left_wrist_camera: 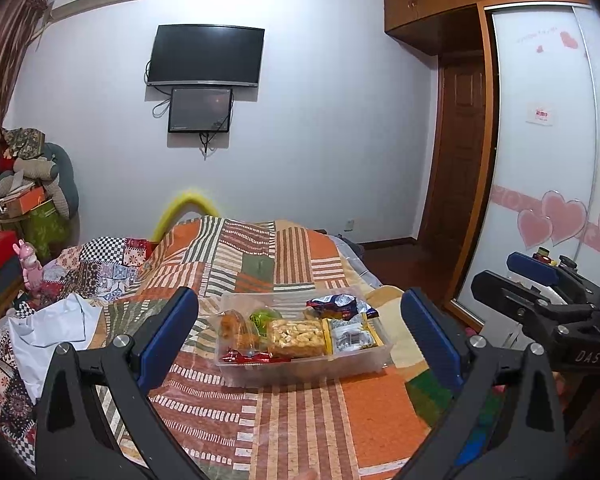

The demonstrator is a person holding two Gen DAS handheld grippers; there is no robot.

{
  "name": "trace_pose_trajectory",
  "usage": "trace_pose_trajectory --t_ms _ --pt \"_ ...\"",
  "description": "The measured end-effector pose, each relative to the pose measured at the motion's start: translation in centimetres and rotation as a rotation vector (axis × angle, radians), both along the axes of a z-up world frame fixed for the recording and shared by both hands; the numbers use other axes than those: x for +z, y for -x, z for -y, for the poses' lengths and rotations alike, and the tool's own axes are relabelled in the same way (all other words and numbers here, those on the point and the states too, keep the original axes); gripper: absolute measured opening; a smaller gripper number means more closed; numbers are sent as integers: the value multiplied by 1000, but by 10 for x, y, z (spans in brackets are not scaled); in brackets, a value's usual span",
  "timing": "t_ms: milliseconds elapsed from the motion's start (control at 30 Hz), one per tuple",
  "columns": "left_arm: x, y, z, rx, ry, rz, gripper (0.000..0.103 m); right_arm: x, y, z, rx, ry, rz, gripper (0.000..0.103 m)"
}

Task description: Organize snacks

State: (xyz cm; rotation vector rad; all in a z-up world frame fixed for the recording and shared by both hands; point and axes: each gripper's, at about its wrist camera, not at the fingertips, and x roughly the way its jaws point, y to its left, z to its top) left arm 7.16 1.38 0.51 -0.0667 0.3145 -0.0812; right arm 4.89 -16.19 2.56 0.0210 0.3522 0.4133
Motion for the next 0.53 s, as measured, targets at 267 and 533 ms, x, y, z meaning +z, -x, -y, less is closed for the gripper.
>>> trace_pose_trajectory --t_ms 267,533 --pt "1 1 3 -6 -3 -4 103 1 1 1 -2 -2 1 103" --pt "3 2 3 -11 10 0 103 1 1 1 -3 -3 1 103"
